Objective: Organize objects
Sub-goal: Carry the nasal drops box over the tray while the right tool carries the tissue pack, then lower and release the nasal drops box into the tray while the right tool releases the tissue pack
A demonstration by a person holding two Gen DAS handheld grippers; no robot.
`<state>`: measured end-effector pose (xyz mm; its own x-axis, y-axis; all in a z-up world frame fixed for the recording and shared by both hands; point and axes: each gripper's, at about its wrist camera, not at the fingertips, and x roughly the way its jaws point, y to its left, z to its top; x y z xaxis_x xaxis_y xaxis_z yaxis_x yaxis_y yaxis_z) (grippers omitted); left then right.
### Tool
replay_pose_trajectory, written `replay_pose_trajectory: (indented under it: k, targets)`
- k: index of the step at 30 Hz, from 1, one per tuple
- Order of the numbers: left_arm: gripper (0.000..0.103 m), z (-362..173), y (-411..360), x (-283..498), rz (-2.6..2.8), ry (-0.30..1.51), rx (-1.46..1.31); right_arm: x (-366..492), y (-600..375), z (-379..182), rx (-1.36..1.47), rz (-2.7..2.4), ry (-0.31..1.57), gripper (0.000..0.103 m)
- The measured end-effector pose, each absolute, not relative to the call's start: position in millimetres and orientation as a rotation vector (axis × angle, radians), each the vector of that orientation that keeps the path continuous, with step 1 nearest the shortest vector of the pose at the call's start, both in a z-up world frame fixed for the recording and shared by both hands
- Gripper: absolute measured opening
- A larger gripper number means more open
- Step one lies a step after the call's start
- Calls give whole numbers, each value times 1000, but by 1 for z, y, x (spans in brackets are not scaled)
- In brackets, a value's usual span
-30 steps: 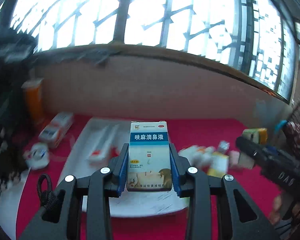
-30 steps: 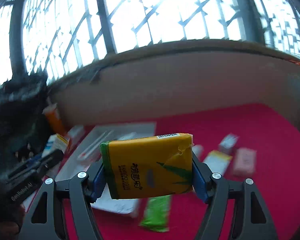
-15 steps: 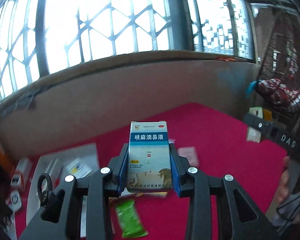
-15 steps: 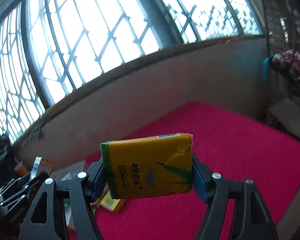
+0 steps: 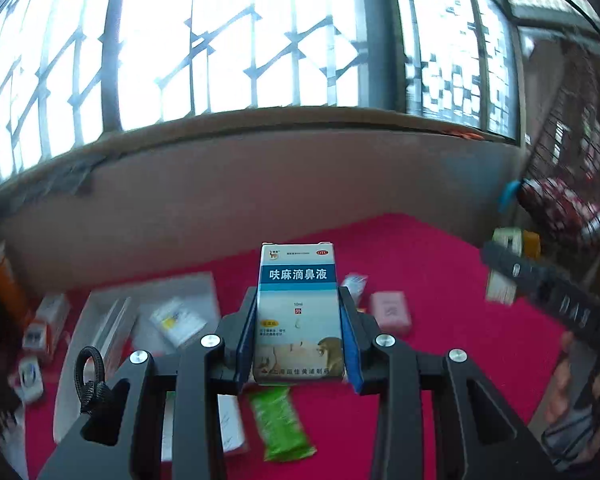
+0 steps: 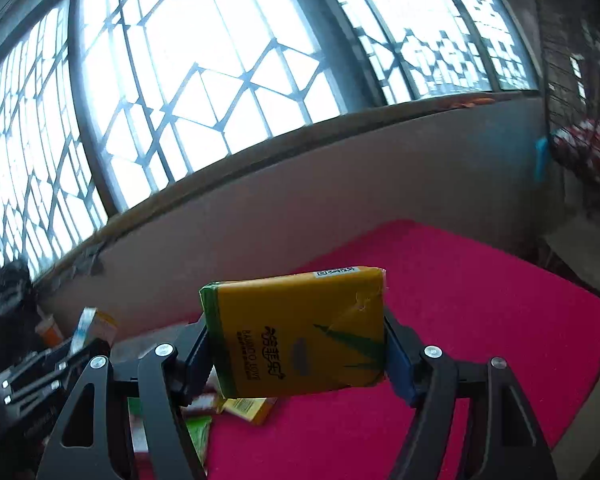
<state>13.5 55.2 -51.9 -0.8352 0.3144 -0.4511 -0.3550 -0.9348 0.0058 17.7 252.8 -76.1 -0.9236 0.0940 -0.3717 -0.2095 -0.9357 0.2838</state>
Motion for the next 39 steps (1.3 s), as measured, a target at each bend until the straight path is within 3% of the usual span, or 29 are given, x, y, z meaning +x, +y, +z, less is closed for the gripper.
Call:
replay_pose_trajectory:
  k: [4,8,12,15,20,25,33,34,37,39]
  targets:
    - [35,-69,8,14,2757,-4,-697,-4,206,-85,-697,2963,372,76]
    - [35,-64,-49,18,2830,-132,-642,-15,164,-65,-627,3042,238,76]
    - [35,-81,-100,15,2877,-250,-689,-41,111,-91,-790,3073,121,76]
    - [35,-88,-149,16,2926,-364,-732,-62,77,-97,-904,3109,112,76]
    - [35,-79,-203,36,3039,-408,-665,-78,27,-92,-849,3210,75,76]
    - [35,-100,-226,27,3001,-483,-754,-97,-16,-136,-1113,3183,-36,76]
    - [36,-122,-195,-25,2861,-415,-887,-125,-8,-146,-1096,3108,-32,76]
    - [39,-124,-193,-28,2874,-404,-900,-130,-8,-148,-1118,3109,-44,77]
    - [63,-122,-189,-33,2912,-380,-907,-137,-2,-150,-1142,3089,-32,78]
    - [73,-117,-189,-30,2950,-378,-889,-136,9,-144,-1129,3088,32,79]
